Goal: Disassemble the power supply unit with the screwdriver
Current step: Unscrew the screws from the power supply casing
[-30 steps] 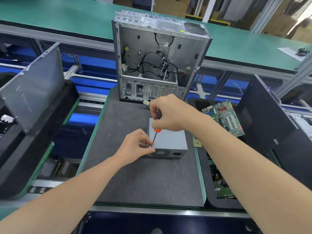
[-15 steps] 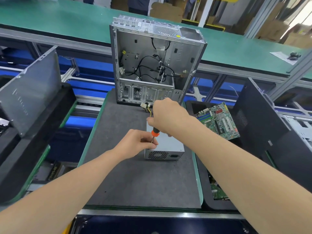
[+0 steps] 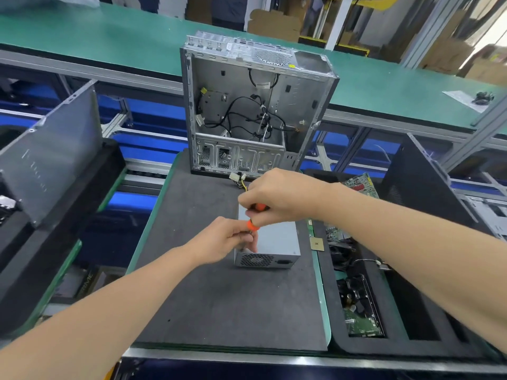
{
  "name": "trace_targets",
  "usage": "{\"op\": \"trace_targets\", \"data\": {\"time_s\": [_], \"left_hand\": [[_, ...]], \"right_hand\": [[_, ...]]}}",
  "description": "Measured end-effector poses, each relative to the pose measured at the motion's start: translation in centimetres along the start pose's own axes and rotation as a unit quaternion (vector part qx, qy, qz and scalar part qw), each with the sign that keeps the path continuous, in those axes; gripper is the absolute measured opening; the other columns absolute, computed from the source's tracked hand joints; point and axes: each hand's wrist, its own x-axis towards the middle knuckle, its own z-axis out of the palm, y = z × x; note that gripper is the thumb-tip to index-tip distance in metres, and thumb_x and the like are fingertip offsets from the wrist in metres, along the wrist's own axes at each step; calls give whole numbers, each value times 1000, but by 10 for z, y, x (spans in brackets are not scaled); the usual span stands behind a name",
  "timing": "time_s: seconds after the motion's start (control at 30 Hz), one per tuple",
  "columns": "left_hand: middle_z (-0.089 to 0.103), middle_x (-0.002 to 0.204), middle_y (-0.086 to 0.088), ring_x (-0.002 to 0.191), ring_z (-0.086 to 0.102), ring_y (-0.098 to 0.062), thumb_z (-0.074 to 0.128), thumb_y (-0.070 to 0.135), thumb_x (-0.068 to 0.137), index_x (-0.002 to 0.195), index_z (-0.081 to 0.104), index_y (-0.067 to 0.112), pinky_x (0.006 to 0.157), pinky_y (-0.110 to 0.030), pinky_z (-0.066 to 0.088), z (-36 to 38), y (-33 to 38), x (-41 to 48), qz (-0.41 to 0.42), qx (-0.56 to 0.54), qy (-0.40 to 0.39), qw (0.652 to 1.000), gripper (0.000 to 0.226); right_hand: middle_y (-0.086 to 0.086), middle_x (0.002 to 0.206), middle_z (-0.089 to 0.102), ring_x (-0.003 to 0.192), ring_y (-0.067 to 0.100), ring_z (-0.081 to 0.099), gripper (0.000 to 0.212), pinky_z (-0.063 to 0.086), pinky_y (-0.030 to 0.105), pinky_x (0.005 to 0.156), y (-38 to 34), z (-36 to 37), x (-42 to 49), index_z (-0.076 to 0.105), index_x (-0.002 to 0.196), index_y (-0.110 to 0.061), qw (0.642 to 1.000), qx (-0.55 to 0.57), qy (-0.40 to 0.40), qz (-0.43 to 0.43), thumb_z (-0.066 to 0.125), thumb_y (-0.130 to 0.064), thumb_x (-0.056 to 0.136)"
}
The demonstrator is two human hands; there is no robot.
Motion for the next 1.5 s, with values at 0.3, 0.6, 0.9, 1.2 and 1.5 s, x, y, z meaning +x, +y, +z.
{"op": "trace_targets", "data": {"time_s": [0.3,0.6,0.9,1.2,1.5], "left_hand": [[70,81,34,81,67,1,42,29,90,74,63,61,72,-4,45,7,3,0,4,30,43,999,41],[75,100,14,94,71,-14,47,22,108,99,68,33,90,-25,54,-2,-3,0,-8,30,-11,999,25],[75,90,10,94,71,-14,50,7,106,89,70,22,93,-37,57,2,2,-2,-17,44,6,999,29],[73,80,16,77,67,-6,44,13,92,73,63,34,74,-7,46,12,4,-4,-1,24,66,998,34],[74,88,19,82,69,2,50,11,103,87,69,35,73,-4,46,9,6,-2,-1,15,50,999,35]], "right_hand": [[5,92,53,94,34,59,9,38,33,65,-52,11,33,59,95,-13,885,95,70,451,58,-22,93],[3,65,27,58,27,37,34,22,30,52,-38,19,25,31,67,-13,952,7,79,296,59,-6,84],[1,61,56,56,30,54,24,36,35,56,-17,9,14,67,70,-12,994,-105,30,-10,56,-22,89],[2,72,46,81,36,58,20,29,31,58,-55,14,21,53,80,-17,901,40,146,408,55,-31,93],[1,66,27,70,33,49,35,32,35,60,-49,26,27,29,69,-14,889,77,148,426,58,-5,87]]}}
